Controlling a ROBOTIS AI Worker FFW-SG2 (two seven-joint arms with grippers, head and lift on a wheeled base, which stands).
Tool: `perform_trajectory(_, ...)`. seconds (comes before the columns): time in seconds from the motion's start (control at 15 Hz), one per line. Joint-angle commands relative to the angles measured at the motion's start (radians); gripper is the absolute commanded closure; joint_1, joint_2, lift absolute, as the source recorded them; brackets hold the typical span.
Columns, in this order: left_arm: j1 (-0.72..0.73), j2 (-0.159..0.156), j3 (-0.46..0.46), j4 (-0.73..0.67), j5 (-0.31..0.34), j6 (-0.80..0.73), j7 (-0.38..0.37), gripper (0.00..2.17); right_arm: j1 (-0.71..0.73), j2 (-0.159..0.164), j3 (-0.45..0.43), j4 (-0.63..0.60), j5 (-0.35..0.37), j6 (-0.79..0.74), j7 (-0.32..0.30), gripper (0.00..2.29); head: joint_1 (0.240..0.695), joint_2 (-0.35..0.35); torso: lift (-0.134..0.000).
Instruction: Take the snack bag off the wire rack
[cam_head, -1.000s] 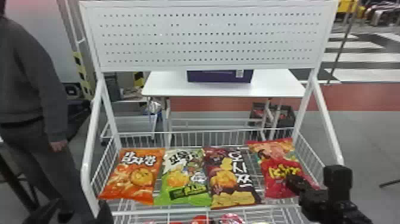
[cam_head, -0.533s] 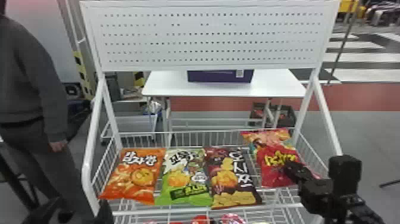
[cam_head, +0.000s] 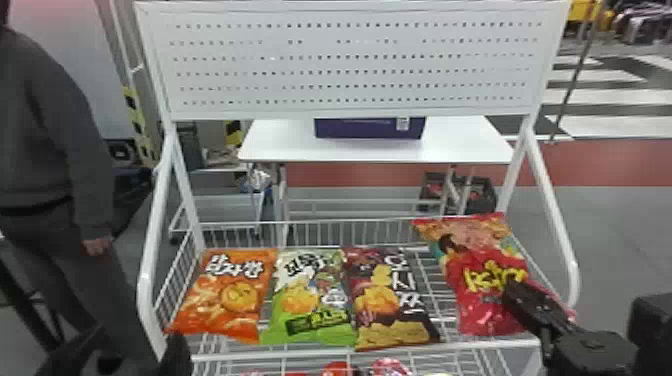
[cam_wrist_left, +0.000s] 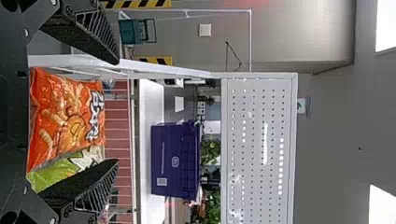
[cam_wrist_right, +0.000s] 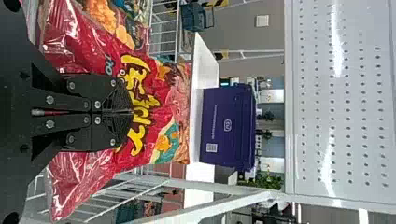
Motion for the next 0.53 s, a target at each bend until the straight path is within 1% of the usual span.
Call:
perform_trajectory(0.0, -0.005, 0.011, 0.002, -0.001, 0.007, -0.001, 0.0, 0.14, 0.112, -0.007, -0.05, -0.049, -0.015, -0.077, 0.0, 2.08, 0.499, 0.0, 0.0)
perform_trajectory(0.13, -0.005, 0.014, 0.002, -0.001, 0.007, -0.001, 0.0, 0.14, 0.186, -0.01, -0.096, -0.061, -0.047, -0.151, -0.002, 2.07, 0.499, 0.0, 0.0)
perform_trajectory(0.4, -0.001, 0.022, 0.002, -0.007, 0.019, -0.004, 0.0, 0.14, 0.29, -0.01, -0.147, -0.07, -0.066, -0.24, -0.008, 2.08, 0.499, 0.0, 0.0)
perform_trajectory(0.47, -0.001, 0.022, 0.005, -0.007, 0.026, -0.004, 0.0, 0.14, 0.307, -0.01, -0.156, -0.07, -0.066, -0.243, -0.008, 2.08, 0.499, 0.0, 0.0)
